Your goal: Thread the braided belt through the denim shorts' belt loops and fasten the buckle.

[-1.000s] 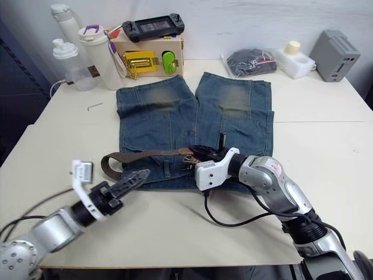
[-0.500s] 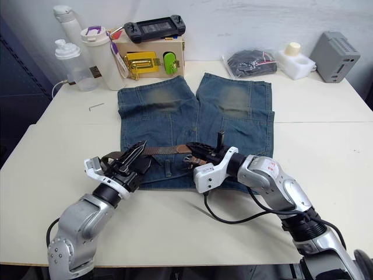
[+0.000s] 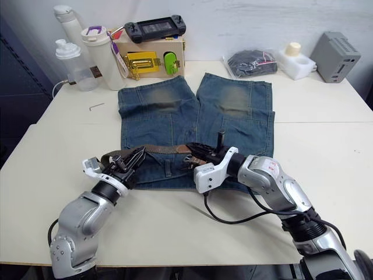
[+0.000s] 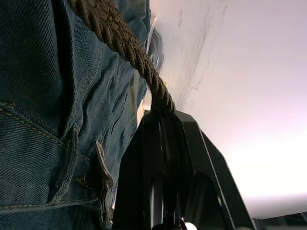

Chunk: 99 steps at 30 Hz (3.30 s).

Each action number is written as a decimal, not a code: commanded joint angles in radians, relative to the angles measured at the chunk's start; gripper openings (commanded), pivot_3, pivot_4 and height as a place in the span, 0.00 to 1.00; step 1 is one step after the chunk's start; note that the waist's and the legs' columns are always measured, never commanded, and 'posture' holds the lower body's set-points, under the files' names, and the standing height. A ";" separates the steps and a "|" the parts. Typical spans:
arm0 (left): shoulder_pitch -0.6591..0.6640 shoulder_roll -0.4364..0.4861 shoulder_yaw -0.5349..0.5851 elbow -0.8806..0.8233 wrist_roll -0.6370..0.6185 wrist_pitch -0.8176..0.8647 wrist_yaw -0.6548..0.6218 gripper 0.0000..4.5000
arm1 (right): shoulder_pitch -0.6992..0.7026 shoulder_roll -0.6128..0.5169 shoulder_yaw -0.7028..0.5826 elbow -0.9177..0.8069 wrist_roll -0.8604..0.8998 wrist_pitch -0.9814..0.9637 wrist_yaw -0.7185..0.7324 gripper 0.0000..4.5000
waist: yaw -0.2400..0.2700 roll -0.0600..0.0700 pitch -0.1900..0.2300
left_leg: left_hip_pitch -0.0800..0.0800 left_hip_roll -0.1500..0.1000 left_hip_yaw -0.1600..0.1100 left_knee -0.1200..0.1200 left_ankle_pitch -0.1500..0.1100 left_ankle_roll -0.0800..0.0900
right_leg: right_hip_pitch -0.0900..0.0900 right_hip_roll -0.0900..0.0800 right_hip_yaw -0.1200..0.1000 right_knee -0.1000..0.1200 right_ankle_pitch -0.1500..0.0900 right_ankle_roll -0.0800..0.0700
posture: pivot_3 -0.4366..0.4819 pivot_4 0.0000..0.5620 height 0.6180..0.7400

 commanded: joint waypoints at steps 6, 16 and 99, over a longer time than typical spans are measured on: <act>-0.027 -0.011 0.003 -0.002 -0.012 0.030 -0.005 0.01 | 0.009 0.000 -0.031 -0.063 0.051 0.015 0.022 0.00 | 0.000 0.000 0.000 | 0.000 0.000 0.000 0.000 0.000 0.000 | 0.000 0.000 0.000 0.000 0.000 0.000 | 0.48 0.27 0.22; -0.049 -0.006 -0.005 0.008 -0.012 0.047 0.004 0.00 | 0.010 0.008 -0.030 -0.072 0.044 0.025 0.015 0.99 | 0.002 0.000 0.000 | 0.000 0.000 0.000 0.000 0.000 0.000 | 0.000 0.000 0.000 -0.001 0.000 0.000 | 0.48 0.27 0.22; -0.272 0.557 -0.248 0.387 0.789 0.325 -1.016 0.00 | 0.155 -0.161 -0.144 -0.250 0.705 0.585 0.427 0.99 | 0.038 0.001 0.001 | -0.001 0.004 0.002 -0.004 -0.001 0.002 | 0.007 0.001 -0.001 -0.021 -0.009 -0.017 | 0.48 0.27 0.22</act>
